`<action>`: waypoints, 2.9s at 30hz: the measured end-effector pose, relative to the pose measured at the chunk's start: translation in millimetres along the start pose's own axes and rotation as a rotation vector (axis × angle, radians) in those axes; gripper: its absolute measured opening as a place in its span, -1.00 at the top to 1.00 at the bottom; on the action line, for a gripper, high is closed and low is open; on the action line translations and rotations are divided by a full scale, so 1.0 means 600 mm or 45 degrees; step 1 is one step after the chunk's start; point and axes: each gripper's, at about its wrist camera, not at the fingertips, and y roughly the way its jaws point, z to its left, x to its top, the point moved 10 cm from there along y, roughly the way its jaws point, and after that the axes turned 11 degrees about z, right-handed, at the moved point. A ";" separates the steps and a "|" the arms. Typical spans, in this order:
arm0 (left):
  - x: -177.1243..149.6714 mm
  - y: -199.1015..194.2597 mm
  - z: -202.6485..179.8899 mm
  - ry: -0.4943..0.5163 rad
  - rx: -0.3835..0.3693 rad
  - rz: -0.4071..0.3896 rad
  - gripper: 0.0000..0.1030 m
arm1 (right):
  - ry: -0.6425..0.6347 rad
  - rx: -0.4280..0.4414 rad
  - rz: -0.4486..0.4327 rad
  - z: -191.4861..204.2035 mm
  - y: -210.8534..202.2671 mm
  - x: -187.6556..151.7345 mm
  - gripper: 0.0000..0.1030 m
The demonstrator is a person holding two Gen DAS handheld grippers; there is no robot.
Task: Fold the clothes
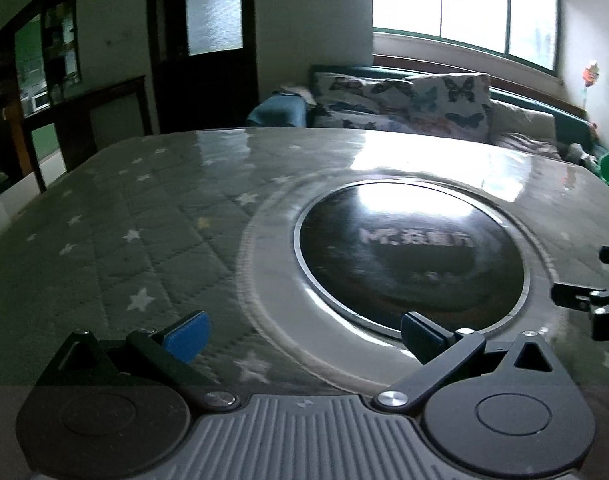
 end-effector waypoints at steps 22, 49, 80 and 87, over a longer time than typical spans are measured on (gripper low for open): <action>-0.038 -0.064 -0.213 0.279 -0.302 0.002 -1.00 | 0.136 -0.088 -0.101 -0.070 -0.171 -0.094 -1.00; -0.089 -0.081 -0.346 0.508 -0.445 0.092 -1.00 | 0.355 -0.211 -0.088 -0.137 -0.258 -0.242 -1.00; -0.151 -0.103 -0.425 0.683 -0.495 0.153 -1.00 | 0.483 -0.269 -0.044 -0.153 -0.288 -0.318 -1.00; -0.155 -0.103 -0.438 0.701 -0.508 0.166 -1.00 | 0.493 -0.273 -0.045 -0.158 -0.292 -0.317 -1.00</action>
